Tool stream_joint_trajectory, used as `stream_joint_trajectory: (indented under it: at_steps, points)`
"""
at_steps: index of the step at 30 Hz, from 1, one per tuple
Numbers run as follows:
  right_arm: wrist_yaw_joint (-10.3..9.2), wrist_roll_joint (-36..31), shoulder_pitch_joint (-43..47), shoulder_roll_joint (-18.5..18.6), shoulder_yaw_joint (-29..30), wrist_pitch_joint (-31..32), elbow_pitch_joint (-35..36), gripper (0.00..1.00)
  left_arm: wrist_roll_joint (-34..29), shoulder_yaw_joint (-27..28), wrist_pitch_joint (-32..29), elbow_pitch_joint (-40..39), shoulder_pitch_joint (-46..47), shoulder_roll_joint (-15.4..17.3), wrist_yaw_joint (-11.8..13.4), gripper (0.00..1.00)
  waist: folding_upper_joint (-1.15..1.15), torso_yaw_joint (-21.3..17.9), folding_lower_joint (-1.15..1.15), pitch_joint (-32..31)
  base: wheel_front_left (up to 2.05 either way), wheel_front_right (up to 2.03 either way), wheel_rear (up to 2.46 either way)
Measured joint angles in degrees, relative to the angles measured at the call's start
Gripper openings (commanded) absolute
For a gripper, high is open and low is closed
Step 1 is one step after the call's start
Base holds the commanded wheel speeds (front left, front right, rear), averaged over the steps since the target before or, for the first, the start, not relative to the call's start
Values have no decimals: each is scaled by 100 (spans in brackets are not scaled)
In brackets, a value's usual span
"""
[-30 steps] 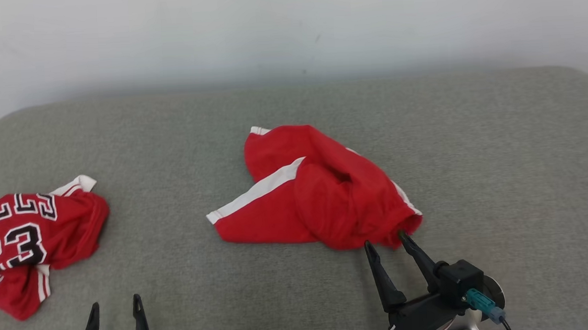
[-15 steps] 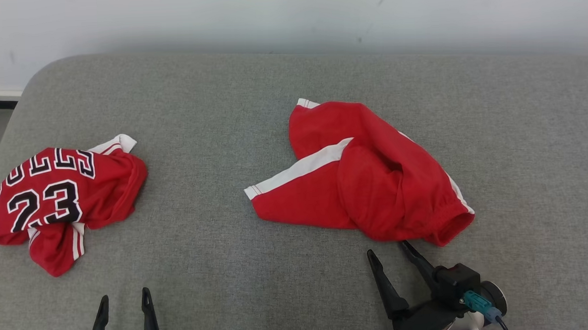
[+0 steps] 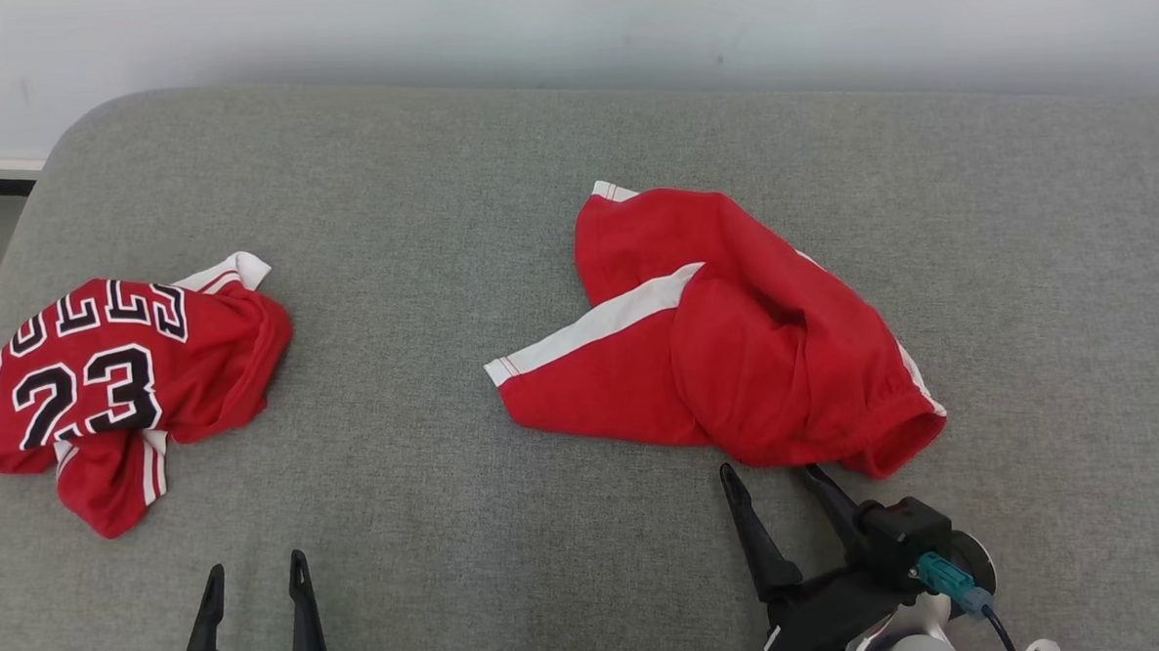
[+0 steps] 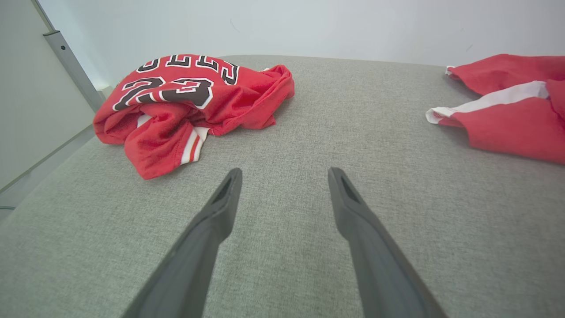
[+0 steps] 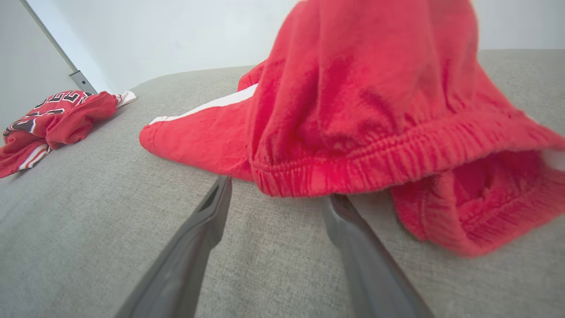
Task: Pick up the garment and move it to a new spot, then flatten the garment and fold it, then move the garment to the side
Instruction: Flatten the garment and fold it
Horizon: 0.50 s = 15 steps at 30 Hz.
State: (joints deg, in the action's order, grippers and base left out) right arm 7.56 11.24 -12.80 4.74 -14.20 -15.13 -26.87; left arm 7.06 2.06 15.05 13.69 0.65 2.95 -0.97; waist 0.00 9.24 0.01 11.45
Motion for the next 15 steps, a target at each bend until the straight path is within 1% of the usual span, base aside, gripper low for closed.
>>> stream_joint_trajectory:
  at_steps: [1,2,3,4,10,15]
  points:
    - [0,2,0,-2,4,-1,48,72,0,-1,0,1,-2,0,5,100,0,-8,0,-10,0,0,0]
    - [0,2,1,-4,7,0,80,30,0,3,0,4,-4,-1,14,100,0,-17,0,-21,0,0,0]
    - [0,4,2,-7,4,0,108,30,-1,-1,0,9,-8,0,18,100,0,-26,0,-34,0,0,0]
    - [0,22,8,-10,-2,0,124,0,-1,-8,0,13,-15,0,25,100,0,-36,0,-48,0,0,0]
    - [0,80,65,8,70,0,428,0,9,-29,0,24,-27,-1,99,100,0,-139,0,-105,0,0,0]
    - [0,153,77,3,331,0,698,0,53,-78,0,55,-31,-2,143,100,0,-236,0,-140,0,0,0]
